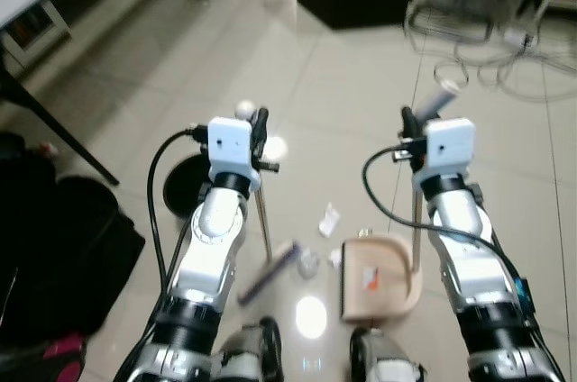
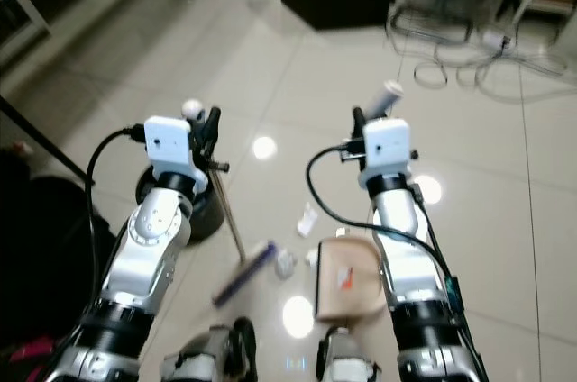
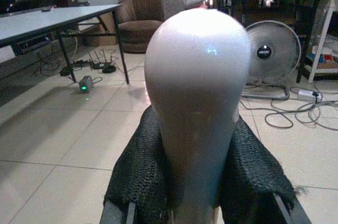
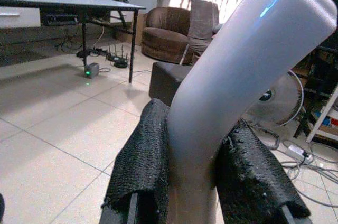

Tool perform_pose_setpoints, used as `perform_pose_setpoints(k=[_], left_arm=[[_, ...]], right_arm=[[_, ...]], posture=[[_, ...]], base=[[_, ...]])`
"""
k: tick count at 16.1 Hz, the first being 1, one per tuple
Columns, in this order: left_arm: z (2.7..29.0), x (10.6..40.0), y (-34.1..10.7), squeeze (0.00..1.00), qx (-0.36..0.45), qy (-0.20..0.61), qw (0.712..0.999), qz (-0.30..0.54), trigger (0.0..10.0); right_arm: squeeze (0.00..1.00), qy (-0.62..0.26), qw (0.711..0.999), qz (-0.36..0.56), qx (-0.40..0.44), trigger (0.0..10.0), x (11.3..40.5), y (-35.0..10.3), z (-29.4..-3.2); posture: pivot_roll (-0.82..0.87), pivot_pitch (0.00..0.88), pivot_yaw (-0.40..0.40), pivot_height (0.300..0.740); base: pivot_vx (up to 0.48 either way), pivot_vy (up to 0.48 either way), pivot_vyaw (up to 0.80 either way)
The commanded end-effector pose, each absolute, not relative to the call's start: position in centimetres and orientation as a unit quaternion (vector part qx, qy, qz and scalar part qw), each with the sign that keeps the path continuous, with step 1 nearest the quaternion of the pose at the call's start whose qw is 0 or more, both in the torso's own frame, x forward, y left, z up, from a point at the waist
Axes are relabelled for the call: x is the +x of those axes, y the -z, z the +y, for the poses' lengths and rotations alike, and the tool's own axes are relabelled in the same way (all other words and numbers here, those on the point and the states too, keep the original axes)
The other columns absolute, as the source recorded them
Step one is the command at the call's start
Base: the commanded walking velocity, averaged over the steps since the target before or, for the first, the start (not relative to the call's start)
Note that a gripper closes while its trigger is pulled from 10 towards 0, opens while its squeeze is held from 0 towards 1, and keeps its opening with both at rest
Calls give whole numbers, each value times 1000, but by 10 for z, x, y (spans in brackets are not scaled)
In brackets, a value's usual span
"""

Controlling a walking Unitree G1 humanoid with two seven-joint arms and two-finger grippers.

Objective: Sweep floor

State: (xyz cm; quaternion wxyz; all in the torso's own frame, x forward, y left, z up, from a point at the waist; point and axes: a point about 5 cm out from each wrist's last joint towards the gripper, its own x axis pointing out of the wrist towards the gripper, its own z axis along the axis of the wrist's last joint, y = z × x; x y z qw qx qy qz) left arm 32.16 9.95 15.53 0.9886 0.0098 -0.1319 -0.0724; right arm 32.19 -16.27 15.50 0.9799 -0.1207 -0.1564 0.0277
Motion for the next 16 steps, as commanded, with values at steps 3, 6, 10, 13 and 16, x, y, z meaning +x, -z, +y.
perform_pose_setpoints(k=[3, 6, 10, 13, 16], left_arm=[[100, 332, -164, 0, 24, 58, 983, -171, 10000], [93, 337, -163, 0, 21, 60, 982, -175, 10000], [69, 343, -153, 0, 13, 77, 984, -162, 10000], [60, 345, -152, 0, -15, 79, 985, -155, 10000], [58, 350, -155, 0, -67, 50, 985, -148, 10000]], right_arm=[[0, -50, 971, -194, -130, 10000, 330, -162, -150], [0, -54, 970, -196, -134, 10000, 332, -155, -144], [0, -66, 963, -204, -163, 10000, 329, -140, -114], [0, -55, 965, -220, -130, 10000, 326, -142, -101], [0, -40, 969, -219, -102, 10000, 321, -138, -93]], posture=[[72, 393, 98, 740], [85, 413, 107, 740], [87, 426, 117, 740], [83, 424, 117, 740], [82, 410, 119, 740]], base=[[0, 0, 0], [0, 0, 0], [0, 0, 0], [0, 0, 0], [0, 0, 0]])
